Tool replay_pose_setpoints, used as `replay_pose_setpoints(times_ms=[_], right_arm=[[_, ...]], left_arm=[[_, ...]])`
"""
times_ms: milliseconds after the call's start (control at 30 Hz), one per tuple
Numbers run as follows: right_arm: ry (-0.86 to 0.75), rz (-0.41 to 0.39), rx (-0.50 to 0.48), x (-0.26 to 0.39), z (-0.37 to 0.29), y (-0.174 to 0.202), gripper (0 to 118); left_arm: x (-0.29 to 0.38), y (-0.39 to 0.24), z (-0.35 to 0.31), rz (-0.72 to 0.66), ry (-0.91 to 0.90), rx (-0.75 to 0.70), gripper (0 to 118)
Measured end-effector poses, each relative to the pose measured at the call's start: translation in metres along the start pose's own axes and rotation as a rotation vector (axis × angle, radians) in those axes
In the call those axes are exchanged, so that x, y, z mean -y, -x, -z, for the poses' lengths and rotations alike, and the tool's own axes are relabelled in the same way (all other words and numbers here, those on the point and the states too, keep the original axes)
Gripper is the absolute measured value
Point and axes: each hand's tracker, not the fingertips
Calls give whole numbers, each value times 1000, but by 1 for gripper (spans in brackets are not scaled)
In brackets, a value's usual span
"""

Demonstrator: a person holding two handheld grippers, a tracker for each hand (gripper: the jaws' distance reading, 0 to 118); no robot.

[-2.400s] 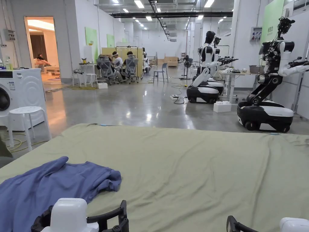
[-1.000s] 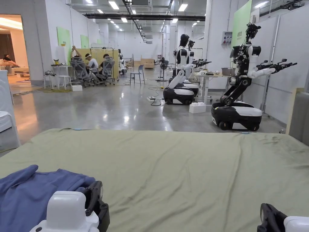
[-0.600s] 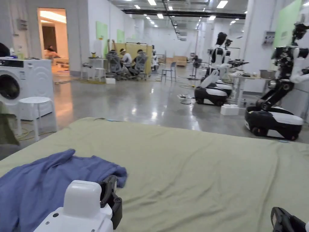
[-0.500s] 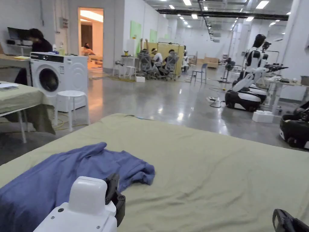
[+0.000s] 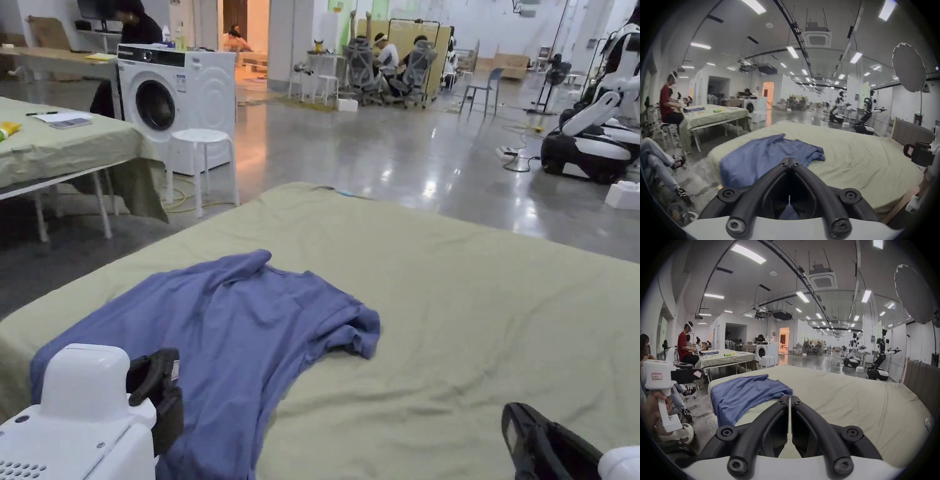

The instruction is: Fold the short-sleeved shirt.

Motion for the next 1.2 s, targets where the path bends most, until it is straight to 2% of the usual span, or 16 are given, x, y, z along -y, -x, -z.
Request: replay_pose_setpoints(times_ms=[167,233,333,400,433,467,500,533,700,767,800,833,867,1033,1133,1200], right_arm=[[115,-6,57,15,36,-35,5],[173,-23,70,18,50,-50,5],[191,-53,122,23,69,-70,5],[202,-16,136,27,82,-84,5],[210,2,143,29,86,-90,5],[219,18,151,31,91,-95,5],[222,26,155,33,95,-99,5],[225,33,157,35,98,-102,5],[254,47,159,47,108,-114,5],[268,79,162,50,107,-117,5],[272,93,164,51,106,-118,5],[273,100,166,51,104,-119,5],[274,110,166,51,101,-119,5],[252,160,166,41,79,-117,5],[192,155,177,26,50,-115,5],[149,142,193,15,26,-114,5]], left_arm=[[-14,-26,133,71,144,58,0],[-25,-30,186,40,213,165,0],[-34,-38,276,71,255,146,0],[-28,-37,334,36,254,140,2],[-24,-38,359,18,281,109,38],[-17,-38,387,19,368,64,86],[-11,-37,410,7,458,51,118],[1,-35,428,-7,545,22,118],[30,-42,454,-16,647,-55,114],[35,-47,452,5,697,-105,85],[32,-46,460,46,647,-148,60],[26,-50,456,51,619,-104,5],[22,-55,451,67,600,-81,1],[-21,-79,420,-46,580,-13,1],[-60,-124,388,128,459,32,1],[-84,-145,358,94,419,140,1]])
